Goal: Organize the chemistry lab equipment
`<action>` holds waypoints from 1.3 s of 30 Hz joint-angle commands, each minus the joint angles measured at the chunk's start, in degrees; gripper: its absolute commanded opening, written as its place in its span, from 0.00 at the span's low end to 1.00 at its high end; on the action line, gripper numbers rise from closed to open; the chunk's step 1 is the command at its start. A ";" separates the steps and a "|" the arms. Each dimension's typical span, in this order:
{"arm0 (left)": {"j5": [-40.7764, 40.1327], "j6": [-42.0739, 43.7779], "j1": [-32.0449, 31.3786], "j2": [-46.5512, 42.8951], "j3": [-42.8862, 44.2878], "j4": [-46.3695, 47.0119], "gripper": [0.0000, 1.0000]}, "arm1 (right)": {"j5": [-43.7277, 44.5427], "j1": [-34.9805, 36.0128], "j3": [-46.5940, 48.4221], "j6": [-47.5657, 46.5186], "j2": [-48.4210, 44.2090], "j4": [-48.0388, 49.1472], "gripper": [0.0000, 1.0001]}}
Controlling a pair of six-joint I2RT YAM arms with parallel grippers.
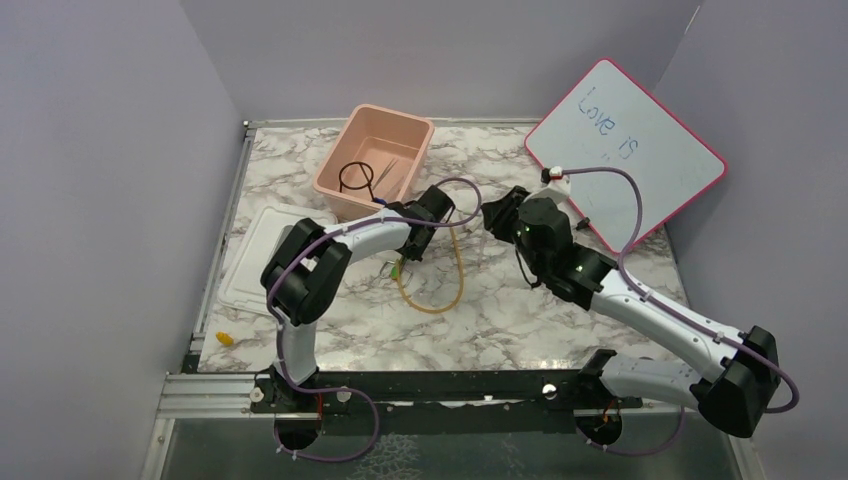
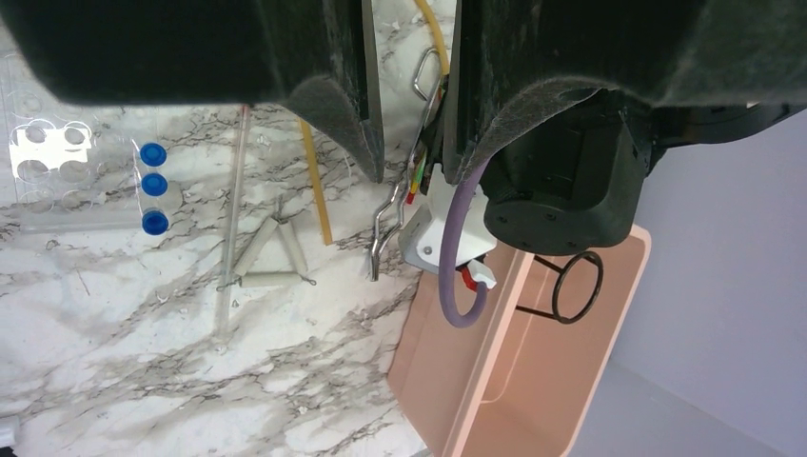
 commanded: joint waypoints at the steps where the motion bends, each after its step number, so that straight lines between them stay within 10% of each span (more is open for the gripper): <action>1: -1.27 0.34 0.11 1.00 1.68 -1.76 0.09 | 2.98 -0.10 -0.73 1.05 -2.36 0.80 0.34; 23: 2.38 1.64 1.22 -15.68 15.99 -10.44 0.06 | 3.36 -0.08 -1.69 0.33 -7.04 1.10 0.34; 39: 21.49 5.79 19.33 -0.63 37.08 -11.25 0.08 | -3.46 -0.11 -0.76 -2.33 -5.93 3.06 0.34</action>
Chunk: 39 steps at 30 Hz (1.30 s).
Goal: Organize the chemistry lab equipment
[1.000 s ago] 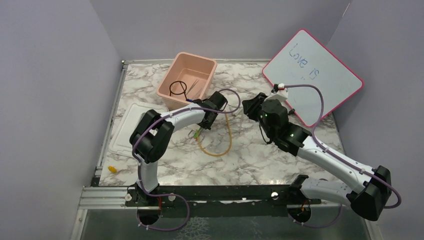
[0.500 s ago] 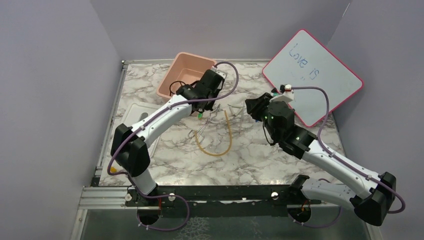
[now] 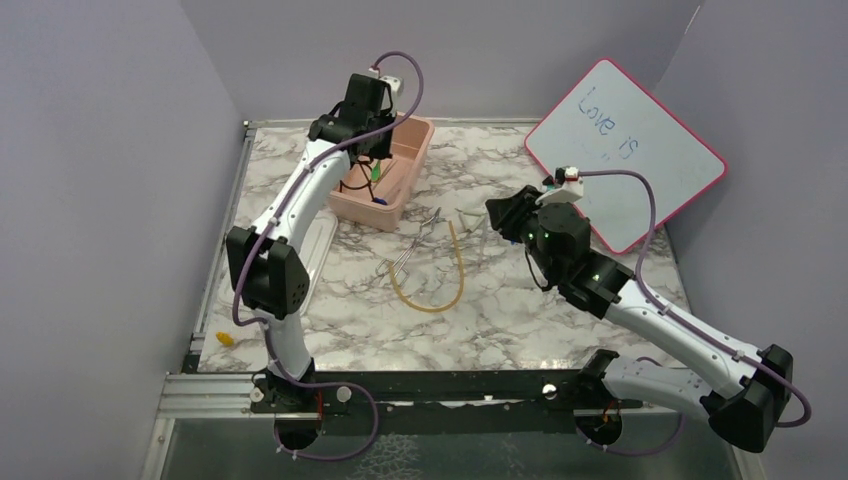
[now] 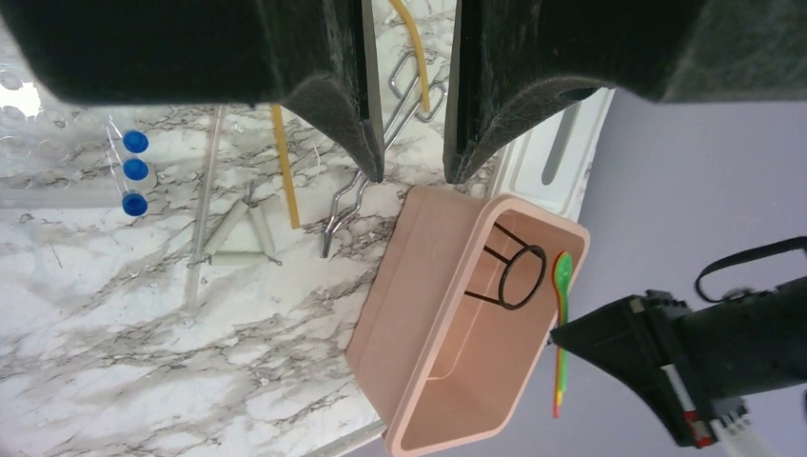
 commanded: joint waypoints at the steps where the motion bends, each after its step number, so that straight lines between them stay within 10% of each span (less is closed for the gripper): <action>1: 9.92 1.96 1.95 6.19 3.53 -0.48 0.09 | -2.26 -0.08 0.54 -0.55 0.50 1.49 0.34; 19: 14.06 2.50 3.43 15.32 1.07 3.25 0.28 | -1.27 -0.09 0.99 -1.25 0.77 0.57 0.34; 39: 14.54 -2.29 0.30 -6.92 -6.42 4.91 0.49 | -2.33 -0.09 2.41 -1.39 4.25 -0.07 0.37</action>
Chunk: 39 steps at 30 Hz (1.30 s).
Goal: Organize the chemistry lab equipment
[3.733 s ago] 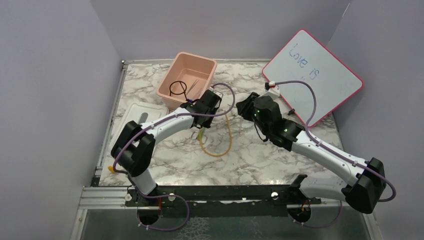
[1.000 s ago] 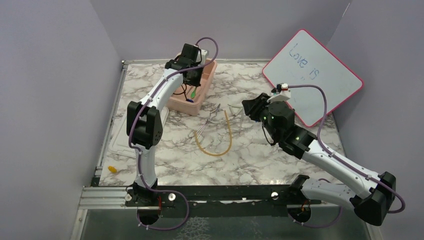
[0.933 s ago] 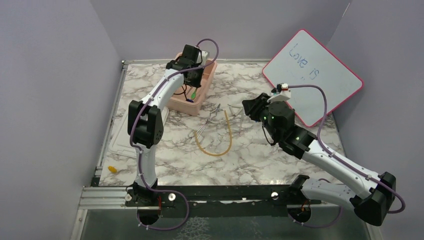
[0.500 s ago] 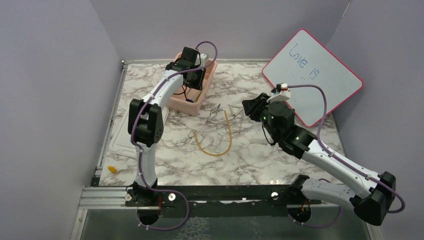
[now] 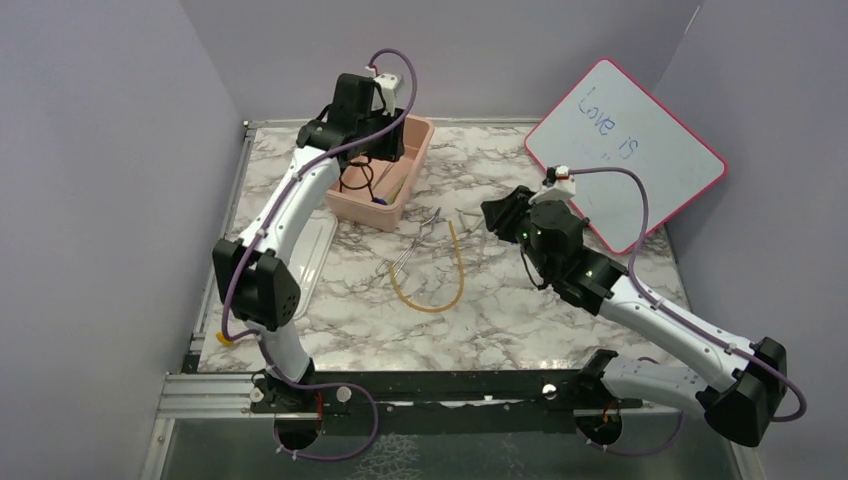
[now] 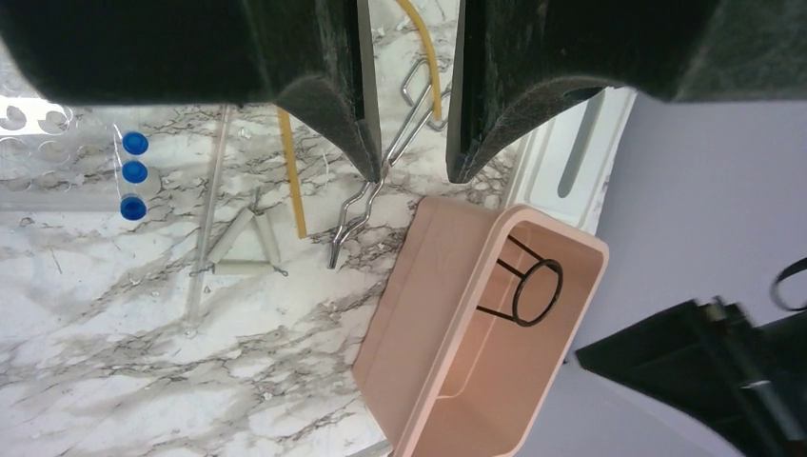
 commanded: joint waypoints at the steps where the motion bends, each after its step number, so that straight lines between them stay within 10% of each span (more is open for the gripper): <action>1: 1.05 -1.27 -2.72 -9.62 -7.12 3.00 0.49 | -1.42 -0.08 3.02 -0.50 3.70 -0.56 0.37; 19: 5.35 -9.33 -3.06 -48.93 -52.78 28.58 0.62 | -8.81 -5.30 28.07 0.13 45.77 -8.29 0.47; 39: 4.99 -10.18 -3.09 -49.10 -59.18 32.59 0.65 | -15.35 -9.73 49.23 -7.23 70.42 -16.64 0.43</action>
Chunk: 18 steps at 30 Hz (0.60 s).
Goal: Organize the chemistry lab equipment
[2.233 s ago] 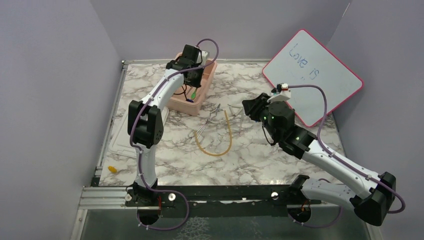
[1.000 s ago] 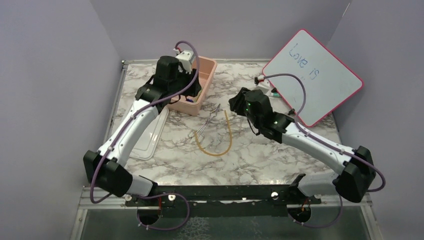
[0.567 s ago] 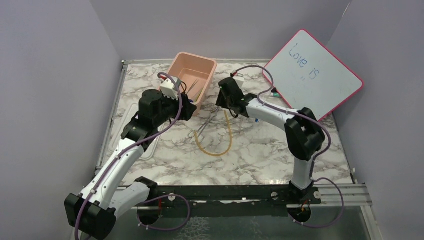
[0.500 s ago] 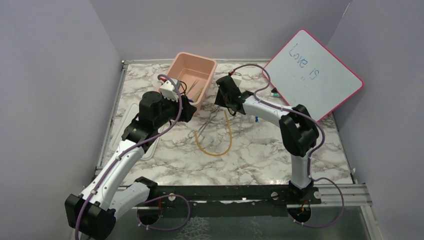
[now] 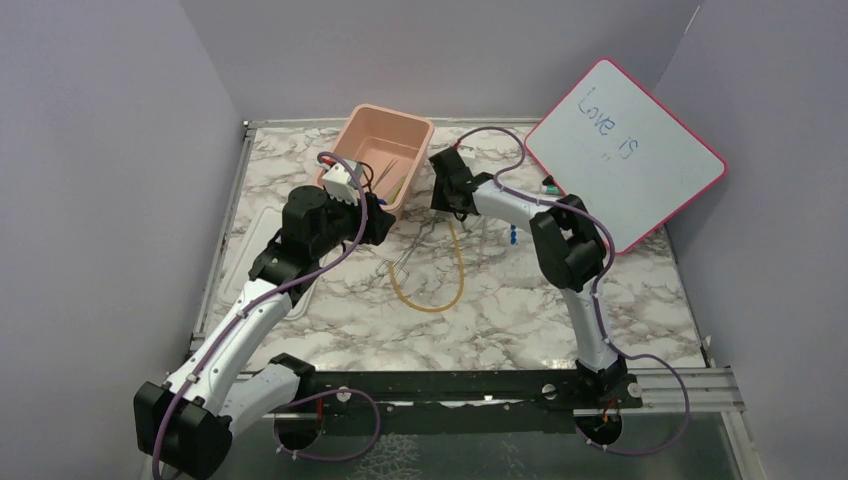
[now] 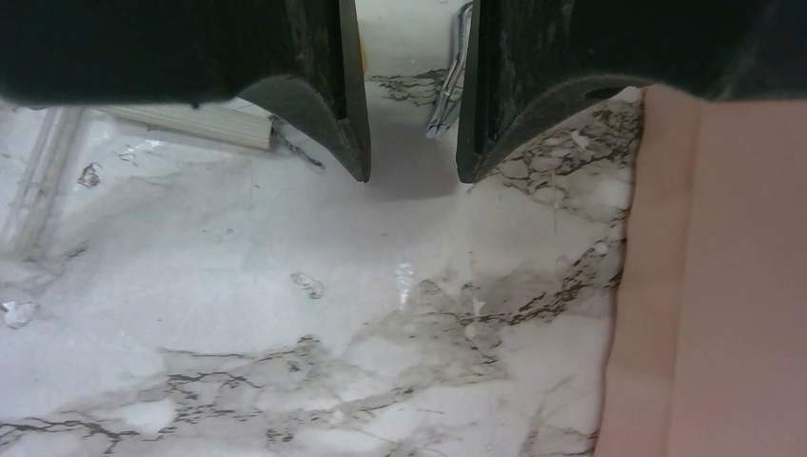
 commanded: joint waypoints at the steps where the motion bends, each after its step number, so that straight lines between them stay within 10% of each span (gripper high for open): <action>1: 1.00 -0.05 -0.09 0.18 -0.53 2.10 0.66 | -5.48 -0.14 2.10 -3.29 1.56 -1.80 0.42; 18: 1.18 -0.11 -0.09 0.12 -1.02 2.18 0.66 | -7.44 -1.36 5.49 -2.00 4.39 -5.40 0.26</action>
